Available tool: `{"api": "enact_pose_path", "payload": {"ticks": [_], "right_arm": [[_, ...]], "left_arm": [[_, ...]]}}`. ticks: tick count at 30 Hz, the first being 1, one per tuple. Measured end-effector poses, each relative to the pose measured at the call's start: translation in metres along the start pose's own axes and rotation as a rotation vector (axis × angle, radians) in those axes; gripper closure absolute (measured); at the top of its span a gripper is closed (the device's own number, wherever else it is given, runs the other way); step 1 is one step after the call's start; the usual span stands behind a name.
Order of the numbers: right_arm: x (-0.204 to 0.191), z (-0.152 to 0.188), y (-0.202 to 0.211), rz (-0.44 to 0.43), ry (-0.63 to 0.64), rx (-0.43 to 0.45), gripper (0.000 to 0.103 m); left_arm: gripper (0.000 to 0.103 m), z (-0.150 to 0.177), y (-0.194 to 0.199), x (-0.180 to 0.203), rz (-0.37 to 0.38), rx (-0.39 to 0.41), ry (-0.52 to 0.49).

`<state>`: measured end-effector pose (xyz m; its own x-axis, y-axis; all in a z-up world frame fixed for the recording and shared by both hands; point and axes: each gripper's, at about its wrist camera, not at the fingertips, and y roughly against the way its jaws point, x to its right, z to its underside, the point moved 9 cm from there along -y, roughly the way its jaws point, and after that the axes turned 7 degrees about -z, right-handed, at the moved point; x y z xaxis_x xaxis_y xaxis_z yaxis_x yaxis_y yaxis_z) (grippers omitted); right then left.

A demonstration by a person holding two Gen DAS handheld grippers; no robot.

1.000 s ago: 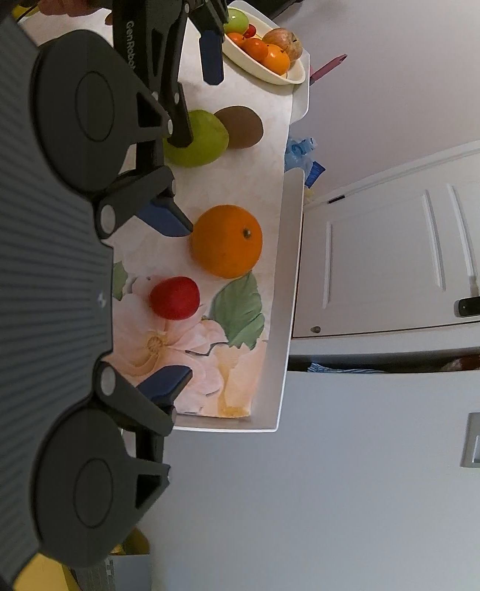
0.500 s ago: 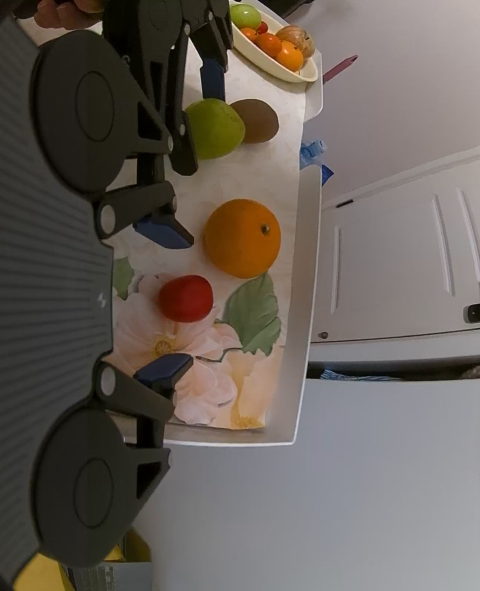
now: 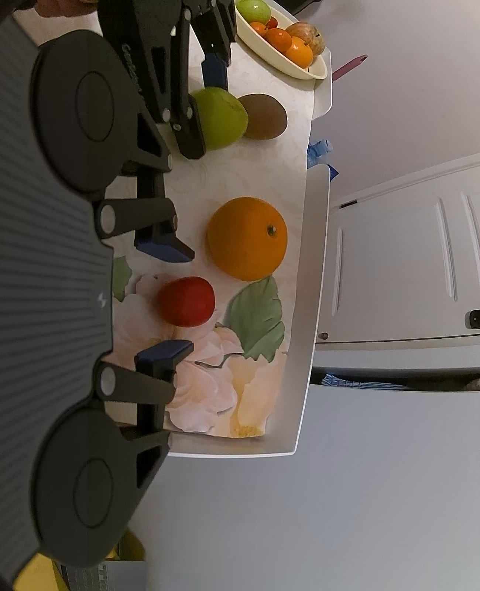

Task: Organize fruits
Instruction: 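Grasp the second green apple with the left tool while the right tool grasps the red tomato, then carry the green apple and red tomato to the bowl with both tools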

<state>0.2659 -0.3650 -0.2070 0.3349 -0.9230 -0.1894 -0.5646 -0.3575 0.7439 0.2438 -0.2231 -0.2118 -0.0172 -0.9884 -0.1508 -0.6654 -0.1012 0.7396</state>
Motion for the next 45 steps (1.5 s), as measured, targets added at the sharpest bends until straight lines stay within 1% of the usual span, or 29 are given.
{"api": "enact_pose_path", "payload": {"ticks": [1, 6, 7, 8, 14, 24, 30, 37, 45], "right_arm": [[0.000, 0.000, -0.001, 0.000, -0.001, -0.001, 0.048], [0.000, -0.001, -0.003, 0.006, 0.000, 0.005, 0.048], [-0.001, -0.001, -0.003, 0.009, 0.003, 0.007, 0.052], [-0.001, -0.001, -0.004, 0.010, 0.008, 0.008, 0.059], [-0.008, -0.001, 0.002, 0.017, 0.030, 0.020, 0.059], [-0.035, -0.004, 0.027, 0.006, 0.039, 0.047, 0.059], [-0.070, -0.011, 0.041, -0.020, 0.061, 0.067, 0.059], [-0.125, -0.025, 0.056, -0.060, 0.079, 0.091, 0.059], [-0.186, -0.040, 0.057, -0.094, 0.096, 0.105, 0.059]], "left_arm": [[0.046, 0.001, 0.001, -0.001, 0.001, -0.001, -0.001], [0.046, 0.008, 0.007, -0.007, -0.001, -0.003, -0.007], [0.046, 0.010, 0.008, -0.008, -0.001, -0.004, -0.004], [0.046, 0.011, 0.009, -0.010, 0.000, -0.004, -0.002], [0.046, 0.017, 0.020, -0.020, -0.002, 0.008, 0.008], [0.046, 0.024, 0.056, -0.057, -0.021, 0.037, 0.074], [0.046, 0.025, 0.083, -0.092, -0.051, 0.069, 0.117], [0.046, 0.016, 0.115, -0.137, -0.075, 0.117, 0.154], [0.046, 0.009, 0.134, -0.194, -0.094, 0.150, 0.189]]}}
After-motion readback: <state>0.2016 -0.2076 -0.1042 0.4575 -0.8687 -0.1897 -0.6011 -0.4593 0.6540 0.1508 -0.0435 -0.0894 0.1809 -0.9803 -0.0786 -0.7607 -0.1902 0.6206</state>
